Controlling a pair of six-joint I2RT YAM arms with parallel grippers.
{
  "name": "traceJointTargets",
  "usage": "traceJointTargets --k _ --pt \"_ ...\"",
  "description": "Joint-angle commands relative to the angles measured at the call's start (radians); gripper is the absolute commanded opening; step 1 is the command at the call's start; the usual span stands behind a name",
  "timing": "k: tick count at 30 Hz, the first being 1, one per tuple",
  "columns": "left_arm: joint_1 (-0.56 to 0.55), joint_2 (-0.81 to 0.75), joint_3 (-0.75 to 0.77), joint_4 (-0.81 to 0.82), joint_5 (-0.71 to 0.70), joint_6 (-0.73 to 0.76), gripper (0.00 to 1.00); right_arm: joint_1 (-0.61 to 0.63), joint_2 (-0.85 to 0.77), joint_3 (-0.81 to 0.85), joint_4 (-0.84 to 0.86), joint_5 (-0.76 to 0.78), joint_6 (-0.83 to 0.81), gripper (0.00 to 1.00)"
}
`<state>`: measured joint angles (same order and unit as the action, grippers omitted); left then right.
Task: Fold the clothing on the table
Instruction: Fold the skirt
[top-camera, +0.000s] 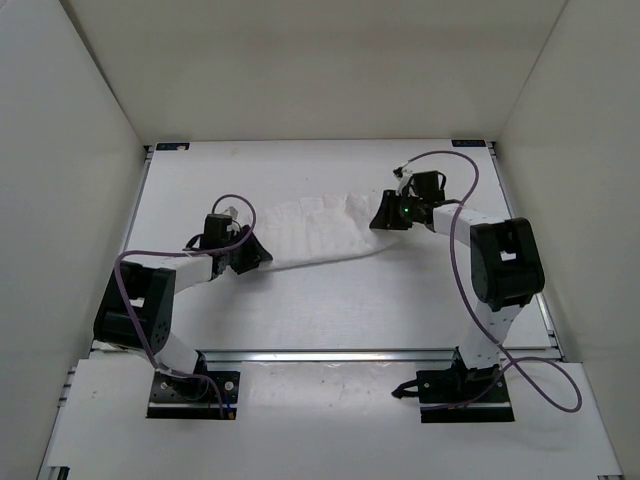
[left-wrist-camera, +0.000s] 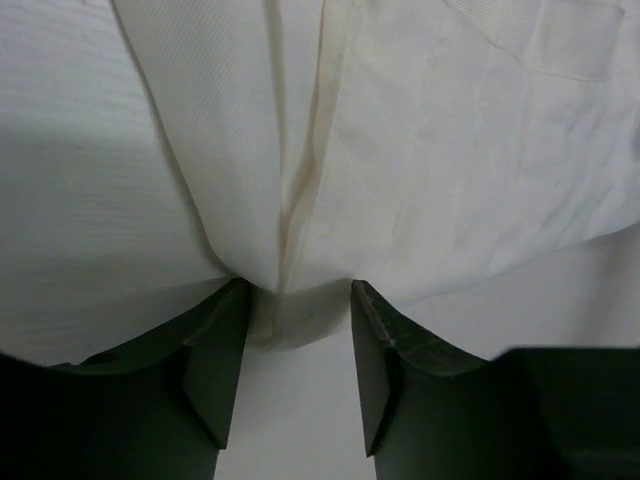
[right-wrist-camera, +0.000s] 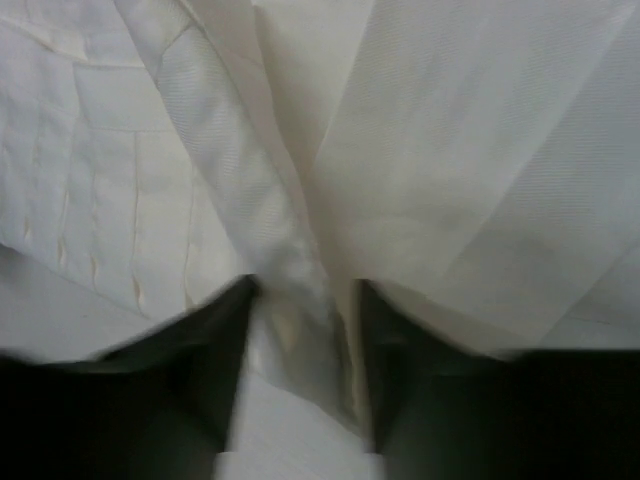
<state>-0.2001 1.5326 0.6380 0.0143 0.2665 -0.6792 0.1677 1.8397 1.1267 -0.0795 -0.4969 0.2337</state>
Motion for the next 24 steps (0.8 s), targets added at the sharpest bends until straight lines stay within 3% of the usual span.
traceJointTargets --k 1,2,3,6,8,10,11,12,13,14,15,16,17,19,24 --pt "-0.009 0.043 0.031 0.015 -0.026 0.027 0.53 0.007 0.010 0.036 0.033 -0.023 -0.018 0.23" --pt "-0.004 0.050 0.035 0.009 -0.027 0.027 0.44 0.010 0.009 0.021 0.050 -0.025 -0.008 0.00" --pt "-0.007 0.060 0.034 0.010 -0.023 0.032 0.38 -0.002 -0.002 0.009 0.055 -0.022 0.012 0.00" --pt "-0.009 0.080 0.042 0.003 -0.021 0.038 0.08 -0.057 -0.028 -0.054 0.101 -0.012 0.146 0.00" --pt "-0.007 0.083 0.038 0.000 -0.027 0.035 0.00 -0.098 -0.034 -0.108 0.131 -0.038 0.248 0.00" --pt "-0.010 0.084 0.038 -0.007 -0.035 0.035 0.00 -0.120 -0.034 -0.134 0.135 -0.034 0.294 0.00" --pt "-0.009 0.080 0.040 -0.005 -0.039 0.040 0.00 -0.111 -0.034 -0.119 0.086 0.021 0.277 0.05" --pt "-0.006 0.086 0.043 -0.010 -0.038 0.041 0.00 -0.100 -0.021 -0.088 0.022 0.038 0.254 0.18" --pt "-0.005 0.083 0.045 -0.011 -0.035 0.044 0.02 -0.088 -0.028 -0.073 0.005 0.063 0.234 0.36" --pt "-0.005 0.083 0.040 -0.007 -0.024 0.043 0.08 -0.086 -0.045 -0.080 0.012 0.049 0.225 0.44" --pt "0.001 0.074 0.042 0.002 -0.015 0.038 0.31 -0.088 -0.059 -0.087 0.041 0.041 0.243 0.57" --pt "-0.001 0.066 0.038 0.007 -0.019 0.038 0.45 -0.082 -0.086 -0.108 0.053 0.044 0.253 0.67" --pt "0.001 0.055 0.040 0.001 -0.015 0.038 0.54 -0.074 -0.126 -0.123 0.067 0.070 0.257 0.71" --pt "-0.001 0.032 0.042 -0.008 -0.012 0.043 0.61 -0.063 -0.173 -0.145 0.054 0.150 0.247 0.79" --pt "0.004 -0.025 0.037 -0.014 0.011 0.043 0.69 -0.074 -0.296 -0.222 0.014 0.187 0.301 0.87"
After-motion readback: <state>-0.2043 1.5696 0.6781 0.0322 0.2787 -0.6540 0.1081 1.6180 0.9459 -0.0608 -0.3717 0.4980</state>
